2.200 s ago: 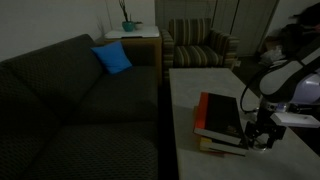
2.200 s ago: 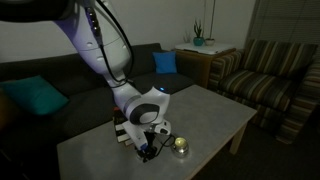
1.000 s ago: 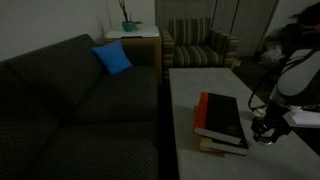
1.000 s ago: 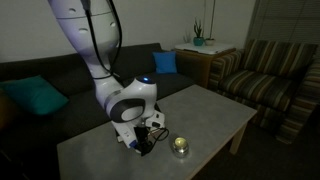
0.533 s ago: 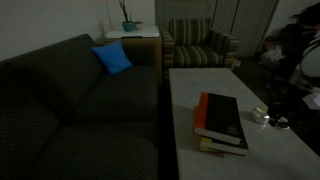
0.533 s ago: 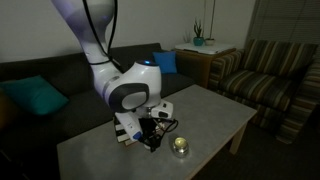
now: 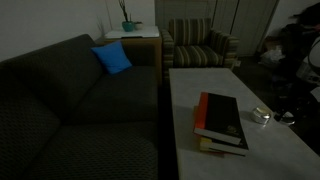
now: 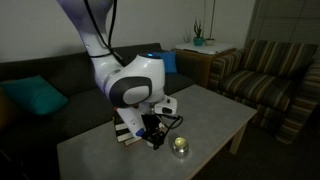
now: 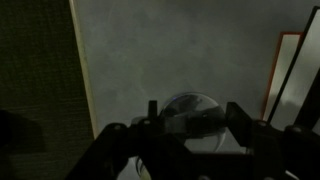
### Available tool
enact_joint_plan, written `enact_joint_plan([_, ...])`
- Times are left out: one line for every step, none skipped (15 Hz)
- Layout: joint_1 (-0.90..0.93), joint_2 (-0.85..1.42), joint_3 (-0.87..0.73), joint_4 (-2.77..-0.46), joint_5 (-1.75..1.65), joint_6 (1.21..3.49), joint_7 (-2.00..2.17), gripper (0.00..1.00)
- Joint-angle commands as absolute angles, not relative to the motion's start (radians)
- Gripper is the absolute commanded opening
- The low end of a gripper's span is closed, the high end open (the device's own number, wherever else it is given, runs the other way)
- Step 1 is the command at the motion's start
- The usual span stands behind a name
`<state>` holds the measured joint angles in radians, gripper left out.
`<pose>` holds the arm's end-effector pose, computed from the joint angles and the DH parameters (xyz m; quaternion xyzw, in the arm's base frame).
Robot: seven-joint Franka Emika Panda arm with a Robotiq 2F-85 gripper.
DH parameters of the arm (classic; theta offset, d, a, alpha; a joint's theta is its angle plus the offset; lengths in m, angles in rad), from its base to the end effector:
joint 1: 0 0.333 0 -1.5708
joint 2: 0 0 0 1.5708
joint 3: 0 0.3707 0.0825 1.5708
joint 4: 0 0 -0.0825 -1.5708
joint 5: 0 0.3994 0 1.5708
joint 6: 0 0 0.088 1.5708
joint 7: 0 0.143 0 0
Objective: Put the lid on the silver container
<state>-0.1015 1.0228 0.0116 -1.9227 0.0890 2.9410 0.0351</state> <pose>0.6024 -0.0589 -0.0634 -0.9940 0.1087 0.0020 0.0138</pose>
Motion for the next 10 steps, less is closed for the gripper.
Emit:
enact_joint_plan([-0.118, 1.044, 0.022, -1.886, 0.096, 2.916, 0.035, 0.44])
enact_joint_plan([-0.123, 1.048, 0.016, -1.863, 0.093, 2.885, 0.032, 0.44])
enact_joint_plan([-0.112, 1.053, -0.003, -1.846, 0.083, 2.869, 0.031, 0.44])
enact_joint_plan([-0.101, 1.057, -0.023, -1.826, 0.062, 2.84, 0.015, 0.44])
enact_joint_plan([-0.086, 1.062, -0.05, -1.797, 0.04, 2.797, 0.007, 0.44])
enact_joint_plan([-0.075, 1.066, -0.076, -1.764, 0.003, 2.735, -0.018, 0.44])
enact_joint_plan([-0.07, 1.072, -0.094, -1.732, -0.029, 2.683, -0.038, 0.44])
enact_joint_plan([-0.072, 1.08, -0.104, -1.696, -0.062, 2.638, -0.062, 0.44])
enact_joint_plan([-0.065, 1.087, -0.12, -1.662, -0.094, 2.591, -0.077, 0.44])
enact_joint_plan([-0.058, 1.096, -0.134, -1.625, -0.128, 2.552, -0.094, 0.44])
